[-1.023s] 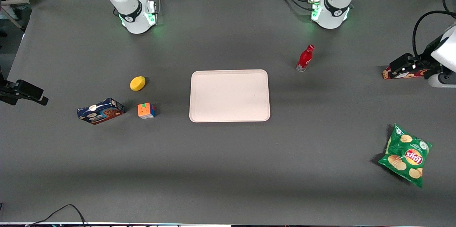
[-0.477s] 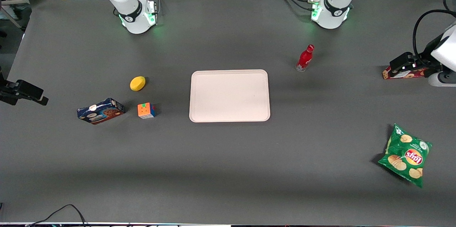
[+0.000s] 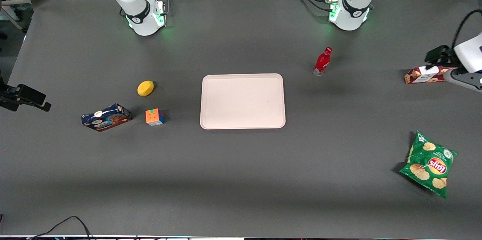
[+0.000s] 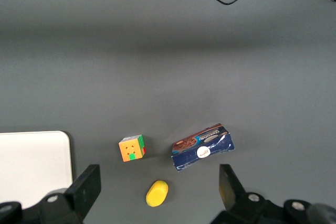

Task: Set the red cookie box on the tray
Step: 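Move the left gripper over the red plaid cookie box, then lower the open left gripper around the cookie box's end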

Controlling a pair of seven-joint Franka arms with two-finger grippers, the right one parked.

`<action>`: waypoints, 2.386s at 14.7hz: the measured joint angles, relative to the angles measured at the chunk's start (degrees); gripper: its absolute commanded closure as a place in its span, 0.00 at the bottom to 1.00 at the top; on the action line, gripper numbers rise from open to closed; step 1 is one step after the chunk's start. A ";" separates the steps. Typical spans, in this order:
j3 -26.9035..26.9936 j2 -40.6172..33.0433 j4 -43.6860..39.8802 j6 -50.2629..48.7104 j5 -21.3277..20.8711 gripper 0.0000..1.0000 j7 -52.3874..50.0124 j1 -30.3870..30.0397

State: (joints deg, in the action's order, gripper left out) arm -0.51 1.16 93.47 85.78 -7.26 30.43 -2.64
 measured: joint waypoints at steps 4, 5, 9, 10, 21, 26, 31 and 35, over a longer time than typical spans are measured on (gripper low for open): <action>6.10 0.52 4.17 9.99 -2.98 0.00 29.79 -0.12; 7.55 0.53 5.43 13.38 -3.14 0.00 37.61 -0.14; 11.68 0.49 10.77 23.89 -2.98 0.00 62.59 -1.51; 12.09 0.47 11.96 24.97 -2.58 0.00 65.71 -2.12; 14.53 0.42 19.00 28.74 -0.19 0.00 79.09 -9.84; 14.70 -0.81 24.59 29.56 -0.13 0.00 82.37 -15.20; 14.78 -5.73 34.52 36.22 -0.04 0.00 88.33 -20.02; 14.76 -6.63 39.96 42.49 2.67 0.00 96.29 -23.05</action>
State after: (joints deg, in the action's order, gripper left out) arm 14.25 -5.46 133.44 128.27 -4.59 126.72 -25.69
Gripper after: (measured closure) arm 0.000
